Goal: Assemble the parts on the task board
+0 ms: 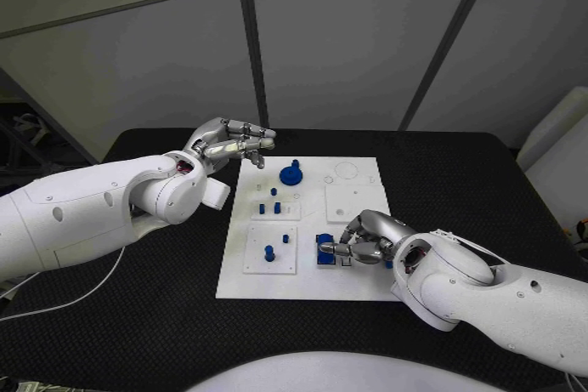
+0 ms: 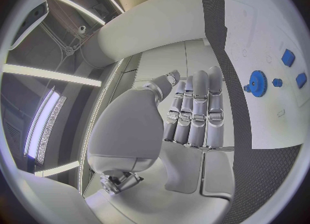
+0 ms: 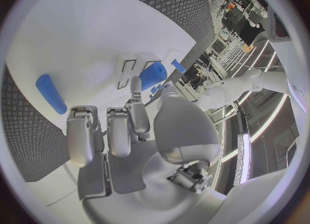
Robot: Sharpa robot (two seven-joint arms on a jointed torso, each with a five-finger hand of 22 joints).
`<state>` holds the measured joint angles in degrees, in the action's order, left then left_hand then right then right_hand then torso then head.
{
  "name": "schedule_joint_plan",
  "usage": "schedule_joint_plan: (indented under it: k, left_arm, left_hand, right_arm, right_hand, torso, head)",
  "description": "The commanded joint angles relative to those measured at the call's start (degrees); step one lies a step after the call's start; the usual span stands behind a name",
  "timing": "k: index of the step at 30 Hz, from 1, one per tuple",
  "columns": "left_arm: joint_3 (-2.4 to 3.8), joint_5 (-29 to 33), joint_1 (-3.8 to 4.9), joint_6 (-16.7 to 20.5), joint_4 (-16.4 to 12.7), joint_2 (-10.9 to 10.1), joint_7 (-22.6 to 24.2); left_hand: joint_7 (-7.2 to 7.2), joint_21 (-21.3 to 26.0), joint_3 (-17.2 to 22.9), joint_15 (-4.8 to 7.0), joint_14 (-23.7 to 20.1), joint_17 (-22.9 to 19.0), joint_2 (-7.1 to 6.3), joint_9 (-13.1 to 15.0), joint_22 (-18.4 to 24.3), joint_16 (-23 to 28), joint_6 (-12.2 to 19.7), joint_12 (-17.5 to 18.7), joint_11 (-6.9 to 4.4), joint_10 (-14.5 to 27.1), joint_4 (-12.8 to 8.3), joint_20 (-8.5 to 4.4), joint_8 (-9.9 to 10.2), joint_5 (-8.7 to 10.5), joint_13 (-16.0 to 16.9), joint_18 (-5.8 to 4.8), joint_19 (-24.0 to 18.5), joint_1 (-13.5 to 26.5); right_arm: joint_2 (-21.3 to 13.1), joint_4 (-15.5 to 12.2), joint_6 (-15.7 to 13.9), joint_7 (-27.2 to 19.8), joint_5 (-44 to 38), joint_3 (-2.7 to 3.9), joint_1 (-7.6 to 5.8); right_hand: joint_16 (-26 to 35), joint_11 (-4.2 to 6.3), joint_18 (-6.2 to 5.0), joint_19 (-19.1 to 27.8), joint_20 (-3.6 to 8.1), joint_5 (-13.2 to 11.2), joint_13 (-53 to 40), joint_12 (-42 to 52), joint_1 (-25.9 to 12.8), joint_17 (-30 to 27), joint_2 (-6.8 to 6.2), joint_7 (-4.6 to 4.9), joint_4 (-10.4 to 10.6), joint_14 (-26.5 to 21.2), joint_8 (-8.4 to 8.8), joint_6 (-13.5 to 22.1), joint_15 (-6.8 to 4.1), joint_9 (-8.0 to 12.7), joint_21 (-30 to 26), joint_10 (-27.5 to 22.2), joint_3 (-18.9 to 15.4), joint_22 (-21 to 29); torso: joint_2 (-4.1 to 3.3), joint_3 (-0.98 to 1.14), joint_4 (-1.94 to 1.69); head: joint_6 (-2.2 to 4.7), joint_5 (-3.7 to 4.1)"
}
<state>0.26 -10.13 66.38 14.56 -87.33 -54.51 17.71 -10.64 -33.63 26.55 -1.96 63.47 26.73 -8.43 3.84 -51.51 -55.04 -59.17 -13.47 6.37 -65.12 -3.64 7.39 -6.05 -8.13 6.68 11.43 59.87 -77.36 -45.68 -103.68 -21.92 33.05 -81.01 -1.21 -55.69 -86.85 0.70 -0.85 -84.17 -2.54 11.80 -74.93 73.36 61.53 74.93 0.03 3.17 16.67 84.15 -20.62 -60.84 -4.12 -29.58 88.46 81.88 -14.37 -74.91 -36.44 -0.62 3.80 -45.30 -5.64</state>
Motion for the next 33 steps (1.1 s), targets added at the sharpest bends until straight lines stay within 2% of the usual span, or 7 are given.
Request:
schedule_joint_plan:
  k: [1, 5, 11, 21, 24, 27, 33]
  left_arm:
    - [0.04, 0.2, 0.09, -0.6, -0.2, 0.0, 0.0]
    - [0.04, 0.2, 0.09, -0.6, -0.2, 0.0, 0.0]
    - [0.04, 0.2, 0.09, -0.6, -0.2, -0.1, -0.1]
    - [0.04, 0.2, 0.09, -0.7, -0.1, 0.0, -0.1]
    - [0.04, 0.2, 0.09, -0.7, -0.1, 0.0, -0.1]
    - [0.04, 0.2, 0.09, -0.7, 0.0, 0.0, -0.1]
    - [0.04, 0.2, 0.08, -0.7, 0.0, 0.1, -0.1]
  left_hand:
    - [-0.13, 0.4, -0.2, 0.12, -0.4, -0.1, 0.62, 0.0, 0.1, 0.3, 0.3, -0.4, -0.05, 0.3, 0.0, 0.06, 0.1, -0.09, 0.1, -0.98, -0.4, -0.1]
    - [-0.13, 0.4, -0.2, 0.12, -0.4, -0.1, 0.62, 0.0, 0.1, 0.3, 0.3, -0.4, -0.05, 0.3, 0.0, 0.06, 0.1, -0.09, 0.1, -0.98, -0.4, -0.1]
    - [-0.14, 0.4, -0.2, 0.11, -0.4, -0.1, 0.68, 0.0, 0.1, 0.3, 0.3, -0.4, -0.04, 0.3, 0.0, 0.07, 0.1, -0.10, 0.1, -0.98, -0.4, -0.1]
    - [-0.14, 0.4, -0.2, 0.11, -0.4, -0.1, 0.68, 0.0, 0.1, 0.3, 0.3, -0.4, -0.04, 0.3, 0.0, 0.07, 0.1, -0.10, 0.1, -0.98, -0.4, -0.1]
    - [-0.14, 0.4, -0.2, 0.11, -0.4, -0.1, 0.68, 0.0, 0.1, 0.3, 0.3, -0.4, -0.04, 0.3, 0.0, 0.07, 0.1, -0.10, 0.1, -0.98, -0.4, -0.1]
    - [-0.14, 0.4, -0.2, 0.11, -0.4, -0.1, 0.68, 0.0, 0.1, 0.3, 0.3, -0.4, -0.04, 0.3, 0.0, 0.07, 0.1, -0.10, 0.1, -0.98, -0.4, -0.1]
    - [-0.14, 0.4, -0.2, 0.11, -0.4, -0.1, 0.68, 0.0, 0.1, 0.3, 0.3, -0.4, -0.04, 0.3, 0.0, 0.07, 0.1, -0.10, 0.1, -0.98, -0.4, -0.1]
  right_arm:
    - [0.1, 0.1, 0.1, 0.4, -0.1, 0.03, -0.10]
    - [0.1, 0.1, -0.1, 0.0, -0.3, 0.03, -0.10]
    - [-0.3, -0.7, -0.2, -1.7, -0.4, 0.01, -0.10]
    - [-1.2, -1.5, 0.4, -3.0, -0.6, -0.01, -0.09]
    - [-1.1, -1.5, 0.7, -2.9, -0.8, -0.01, -0.09]
    - [-0.9, -1.3, 0.6, -2.4, -1.6, 0.00, -0.09]
    - [-0.5, -0.7, 0.0, -0.8, -2.6, 0.01, -0.09]
  right_hand:
    - [0.4, 0.07, 0.24, -4.0, 0.13, -2.0, -1.2, -0.4, -1.0, 8.0, -0.30, 0.08, 0.2, 4.4, 0.30, 0.5, -0.10, -0.3, -0.2, -0.5, -0.1, -13.3]
    - [0.4, 0.05, 0.21, -4.0, 0.10, -2.2, -1.1, -0.6, -1.2, 7.9, -0.25, 0.09, 0.1, 4.4, 0.31, 0.5, -0.08, -0.5, -0.3, -0.5, 0.1, -13.2]
    - [0.4, 0.14, 0.24, -4.1, 0.10, 2.4, -1.5, -0.3, 0.5, 8.1, 0.64, 0.00, -0.1, 4.4, 0.21, 0.5, -0.12, -1.2, -0.2, -0.2, 0.9, -13.3]
    - [0.3, 0.52, 0.31, -4.3, 0.37, 4.7, -2.3, 0.2, 10.1, 8.3, 0.37, -0.39, -2.7, 4.5, -0.09, 0.2, -0.44, -2.3, 0.0, 0.3, 2.1, -13.6]
    - [0.3, 0.60, 0.31, -4.3, 0.45, 4.3, -2.4, 0.3, 12.3, 8.4, 0.09, -0.48, -3.9, 4.5, -0.17, 0.1, -0.52, -2.5, 0.0, 0.3, 2.5, -13.6]
    - [0.2, 0.75, 0.33, -4.3, 0.57, 0.4, -2.5, 0.3, 15.1, 8.4, 0.50, -0.62, -5.2, 4.5, -0.30, -0.1, -0.65, -2.8, 0.1, 0.4, 3.4, -13.6]
    - [0.2, 0.95, 0.37, -4.4, 0.68, -0.2, -2.9, 0.7, 16.8, 8.5, 1.37, -0.88, -5.8, 4.6, -0.44, -0.3, -0.78, -3.0, 0.1, 0.7, 4.4, -13.7]
  torso:
    - [0.03, -0.01, 0.00]
    - [0.03, 0.01, 0.01]
    - [0.01, 0.04, 0.08]
    - [0.07, 0.03, 0.03]
    - [0.05, 0.03, -0.01]
    - [0.01, 0.01, -0.03]
    - [-0.05, 0.04, 0.07]
  head:
    - [0.00, 0.02]
    - [0.02, 0.00]
    - [0.04, -0.09]
    - [0.05, 0.04]
    - [0.10, 0.05]
    - [0.11, 0.08]
    - [0.12, 0.14]
